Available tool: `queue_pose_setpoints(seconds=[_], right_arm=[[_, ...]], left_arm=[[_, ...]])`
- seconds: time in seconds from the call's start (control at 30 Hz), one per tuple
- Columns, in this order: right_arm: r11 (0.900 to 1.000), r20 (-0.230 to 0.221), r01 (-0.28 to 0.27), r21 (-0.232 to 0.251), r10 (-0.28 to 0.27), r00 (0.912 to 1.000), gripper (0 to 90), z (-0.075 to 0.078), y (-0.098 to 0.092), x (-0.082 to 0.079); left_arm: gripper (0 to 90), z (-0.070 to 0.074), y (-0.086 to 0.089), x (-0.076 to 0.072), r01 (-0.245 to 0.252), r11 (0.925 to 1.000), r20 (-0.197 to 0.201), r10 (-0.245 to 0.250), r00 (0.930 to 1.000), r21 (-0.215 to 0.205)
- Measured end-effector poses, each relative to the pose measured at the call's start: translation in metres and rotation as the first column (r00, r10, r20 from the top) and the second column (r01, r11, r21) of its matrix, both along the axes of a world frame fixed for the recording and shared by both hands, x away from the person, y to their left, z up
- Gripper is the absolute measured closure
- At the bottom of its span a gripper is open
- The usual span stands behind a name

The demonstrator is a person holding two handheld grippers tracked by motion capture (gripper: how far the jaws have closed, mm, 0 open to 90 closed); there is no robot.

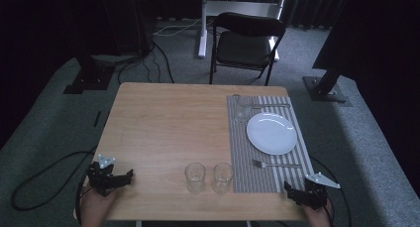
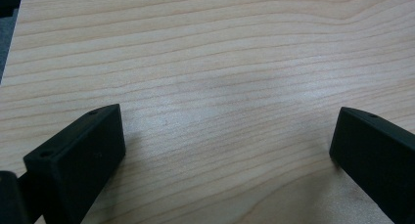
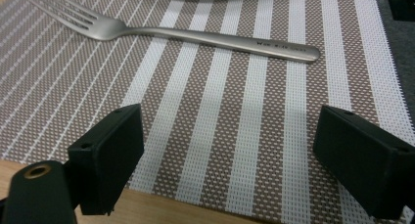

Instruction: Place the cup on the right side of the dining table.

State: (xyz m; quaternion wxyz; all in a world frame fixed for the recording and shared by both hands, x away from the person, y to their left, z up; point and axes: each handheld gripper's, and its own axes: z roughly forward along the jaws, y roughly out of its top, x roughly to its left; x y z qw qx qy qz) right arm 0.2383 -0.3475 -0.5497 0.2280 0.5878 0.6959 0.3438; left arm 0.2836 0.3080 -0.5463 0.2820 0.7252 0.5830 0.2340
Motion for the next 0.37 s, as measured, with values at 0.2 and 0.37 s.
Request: queue_pose_setpoints(seconds=[0.2,0.37], right_arm=[[1.000,0.004,0.004,0.015,-0.004,1.0000,11.3,-0.0004,-0.0014,0.0001],[1.000,0.006,0.007,0.019,-0.007,1.0000,11.4,-0.0001,-0.0018,-0.0005]], left_arm=[[0.3,0.0000,-0.0001,0.0000,0.000,1.0000,0.000,0.000,1.0000,0.000],[0.3,0.0000,0.0000,0.0000,0.000,1.0000,0.000,0.000,1.0000,0.000]])
